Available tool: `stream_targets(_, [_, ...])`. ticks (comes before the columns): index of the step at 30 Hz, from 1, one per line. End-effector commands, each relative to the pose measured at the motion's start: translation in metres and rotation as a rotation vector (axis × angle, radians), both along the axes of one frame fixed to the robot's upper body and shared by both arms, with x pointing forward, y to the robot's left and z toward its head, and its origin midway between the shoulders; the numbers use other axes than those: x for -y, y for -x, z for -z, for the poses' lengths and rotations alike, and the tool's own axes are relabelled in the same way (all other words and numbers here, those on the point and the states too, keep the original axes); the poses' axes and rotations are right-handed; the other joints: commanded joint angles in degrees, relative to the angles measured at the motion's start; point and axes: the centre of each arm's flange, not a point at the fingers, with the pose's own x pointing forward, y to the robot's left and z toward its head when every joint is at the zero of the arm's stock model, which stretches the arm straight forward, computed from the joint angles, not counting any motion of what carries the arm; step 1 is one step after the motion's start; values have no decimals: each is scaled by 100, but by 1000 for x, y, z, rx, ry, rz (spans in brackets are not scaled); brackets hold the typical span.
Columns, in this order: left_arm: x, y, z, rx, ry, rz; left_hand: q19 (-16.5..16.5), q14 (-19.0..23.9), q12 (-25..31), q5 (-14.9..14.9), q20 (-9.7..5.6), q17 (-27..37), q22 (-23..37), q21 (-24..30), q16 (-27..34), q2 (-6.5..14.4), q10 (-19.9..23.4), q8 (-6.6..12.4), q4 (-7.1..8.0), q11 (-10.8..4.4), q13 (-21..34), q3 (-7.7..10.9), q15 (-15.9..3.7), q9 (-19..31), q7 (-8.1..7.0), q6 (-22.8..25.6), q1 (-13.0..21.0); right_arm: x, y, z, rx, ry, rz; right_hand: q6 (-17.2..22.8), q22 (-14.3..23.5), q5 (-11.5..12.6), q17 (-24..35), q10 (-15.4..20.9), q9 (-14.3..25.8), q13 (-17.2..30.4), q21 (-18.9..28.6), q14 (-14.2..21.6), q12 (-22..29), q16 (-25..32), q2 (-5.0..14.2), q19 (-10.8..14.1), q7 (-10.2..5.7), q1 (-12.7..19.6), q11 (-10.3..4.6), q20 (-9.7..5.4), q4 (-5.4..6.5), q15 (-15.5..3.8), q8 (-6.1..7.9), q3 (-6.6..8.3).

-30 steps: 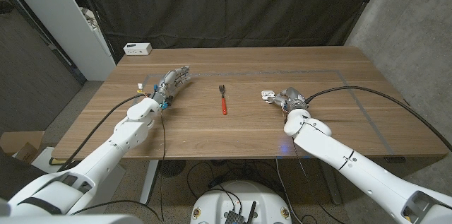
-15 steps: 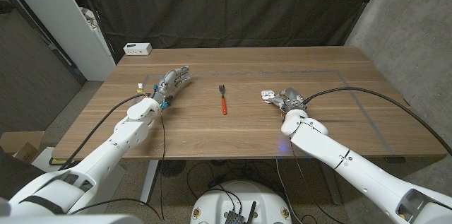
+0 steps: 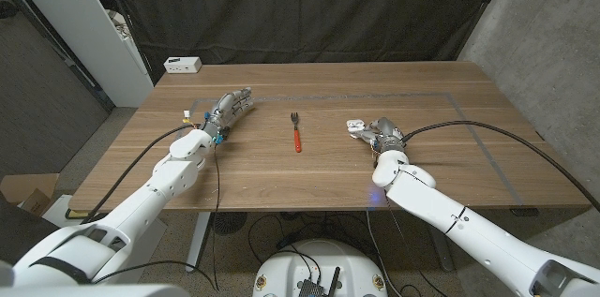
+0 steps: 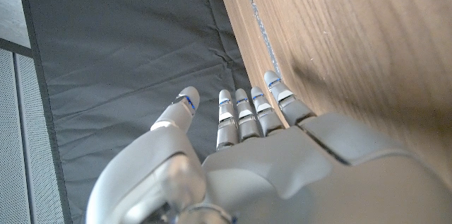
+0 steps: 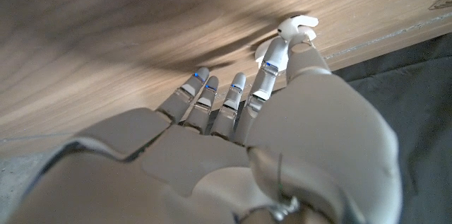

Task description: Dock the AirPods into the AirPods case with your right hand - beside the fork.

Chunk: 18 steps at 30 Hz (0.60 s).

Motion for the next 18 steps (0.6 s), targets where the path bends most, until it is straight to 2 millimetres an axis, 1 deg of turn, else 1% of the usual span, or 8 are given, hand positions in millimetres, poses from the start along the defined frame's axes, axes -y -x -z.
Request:
stream_targets(1, [3, -5, -5, 14, -4, -1, 17, 46, 43, 32, 37, 4, 20, -19, -9, -26, 52, 2, 10, 17, 19, 16, -33, 20, 19, 73, 7, -1, 10, 1, 114, -29, 28, 18, 3, 28, 31, -87, 43, 25, 31, 48, -37, 26, -10, 42, -21, 53, -41, -25, 12, -750, 58, 61])
stream_targets(10, [9, -11, -15, 39, -11, -14, 42, 84, 75, 39, 10, -1, 21, -23, 3, -27, 127, 35, -22, -27, 27, 16, -74, 23, -9, 173, 36, 0, 4, 3, 177, -38, 79, -46, 4, 30, 64, -245, 112, 47, 26, -17, -100, 1, -4, 59, -44, 118, -28, -55, 7, -764, 94, 101])
stream_targets(12, [10, -12, -17, 43, -13, -19, 56, 103, 89, 42, -13, -3, 21, -22, 7, -35, 160, 47, -38, -52, 30, 11, -105, 24, -27, 214, 48, 1, 1, 3, 160, -43, 88, -18, 4, 29, 84, -301, 149, 57, 19, -45, -119, -6, -9, 52, -20, 125, -32, -57, 14, -766, 140, 111])
stream_targets(14, [10, -13, -20, 53, -14, -21, 55, 114, 89, 45, -7, -4, 21, -27, 9, -36, 157, 49, -52, -46, 34, 9, -103, 25, -24, 230, 60, 2, -1, 2, 157, -35, 104, -15, 5, 27, 114, -374, 193, 70, 5, -81, -142, -9, -6, 23, -24, 118, -81, -43, 31, -740, 184, 117])
stream_targets(15, [10, -13, -21, 54, -15, -24, 57, 121, 94, 47, -9, -4, 21, -28, 11, -34, 169, 50, -58, -65, 35, 10, -108, 26, -24, 235, 66, 2, -2, 2, 155, -27, 106, -2, 5, 28, 125, -394, 209, 74, 0, -90, -148, -7, -2, 13, -24, 119, -73, -38, 36, -740, 205, 122])
stream_targets(16, [10, -14, -21, 53, -16, -27, 59, 140, 98, 49, -8, -4, 22, -31, 16, -34, 178, 55, -65, -67, 39, 8, -126, 27, -30, 256, 73, 2, -3, 2, 155, -12, 109, 33, 6, 26, 143, -399, 234, 81, -3, -99, -147, -2, -2, 3, -17, 113, -73, -36, 44, -740, 244, 123])
stream_targets(17, [10, -15, -22, 55, -15, -28, 58, 144, 102, 50, -11, -4, 22, -32, 17, -36, 186, 57, -68, -69, 40, 7, -128, 27, -30, 263, 75, 3, -3, 2, 155, 1, 113, 45, 6, 25, 161, -393, 255, 87, -8, -104, -141, 5, 2, -10, -34, 109, -104, -29, 52, -741, 272, 126])
stream_targets(18, [10, -15, -23, 57, -14, -28, 59, 151, 107, 51, -11, -5, 22, -33, 17, -39, 199, 59, -73, -76, 42, 5, -135, 28, -31, 273, 79, 3, -4, 1, 156, 4, 121, 50, 7, 25, 166, -393, 261, 89, -9, -103, -140, 7, 3, -14, -25, 107, -107, -27, 54, -738, 279, 127])
